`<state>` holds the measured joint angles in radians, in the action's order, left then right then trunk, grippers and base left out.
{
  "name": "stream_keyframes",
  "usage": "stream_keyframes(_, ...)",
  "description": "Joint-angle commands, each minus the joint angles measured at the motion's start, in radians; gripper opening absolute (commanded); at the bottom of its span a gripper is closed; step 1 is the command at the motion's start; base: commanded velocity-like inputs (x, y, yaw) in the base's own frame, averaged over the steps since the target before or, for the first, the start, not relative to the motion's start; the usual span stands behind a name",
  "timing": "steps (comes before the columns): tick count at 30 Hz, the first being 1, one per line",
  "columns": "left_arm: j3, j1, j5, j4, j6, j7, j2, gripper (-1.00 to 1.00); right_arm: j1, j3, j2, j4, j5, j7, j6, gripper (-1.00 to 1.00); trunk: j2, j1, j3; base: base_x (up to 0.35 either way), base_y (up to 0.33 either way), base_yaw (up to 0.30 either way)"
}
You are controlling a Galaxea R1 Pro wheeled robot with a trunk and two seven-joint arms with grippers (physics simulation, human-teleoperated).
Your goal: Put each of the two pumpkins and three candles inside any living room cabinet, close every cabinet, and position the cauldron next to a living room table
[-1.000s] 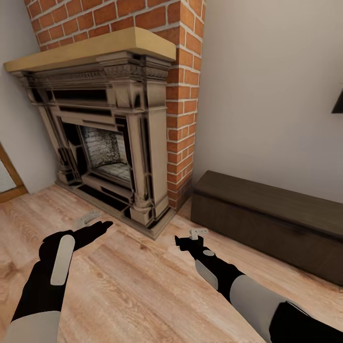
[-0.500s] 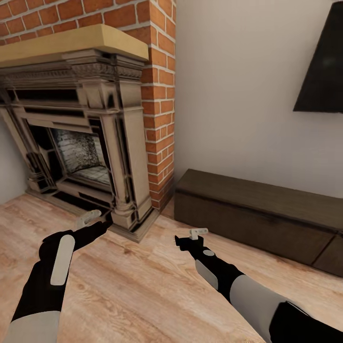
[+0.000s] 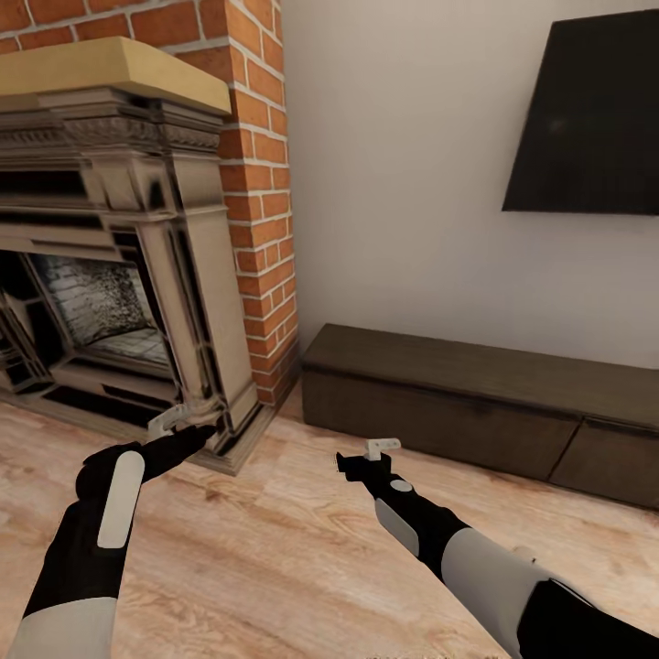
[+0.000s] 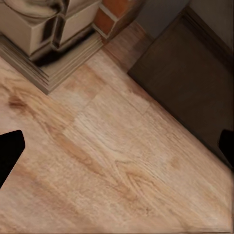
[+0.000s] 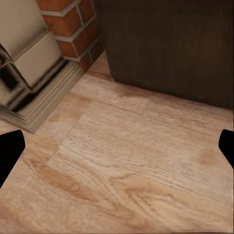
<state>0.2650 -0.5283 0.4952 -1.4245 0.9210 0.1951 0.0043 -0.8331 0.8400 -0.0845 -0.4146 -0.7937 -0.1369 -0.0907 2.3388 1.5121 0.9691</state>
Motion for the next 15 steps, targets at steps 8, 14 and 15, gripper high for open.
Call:
stream_keyframes(8, 0.000, -0.001, 0.011, -0.001, 0.004, 0.009, 0.000, 1.00, -0.001, 0.006, 0.000, 0.000, -0.011, -0.007, -0.005, 1.00, 0.000, 0.000, 0.001, 0.000, 0.000, -0.272)
stream_keyframes(14, 0.000, 0.000, 0.011, -0.001, 0.004, 0.009, 0.000, 1.00, -0.001, 0.005, 0.000, 0.000, -0.011, -0.007, -0.006, 1.00, 0.000, 0.000, 0.001, 0.001, 0.012, -0.272)
stream_keyframes(15, 0.000, -0.001, 0.011, -0.001, 0.004, 0.009, 0.000, 1.00, -0.001, 0.005, 0.000, 0.000, -0.012, -0.007, -0.006, 1.00, 0.000, 0.000, 0.001, 0.032, 0.101, -0.272)
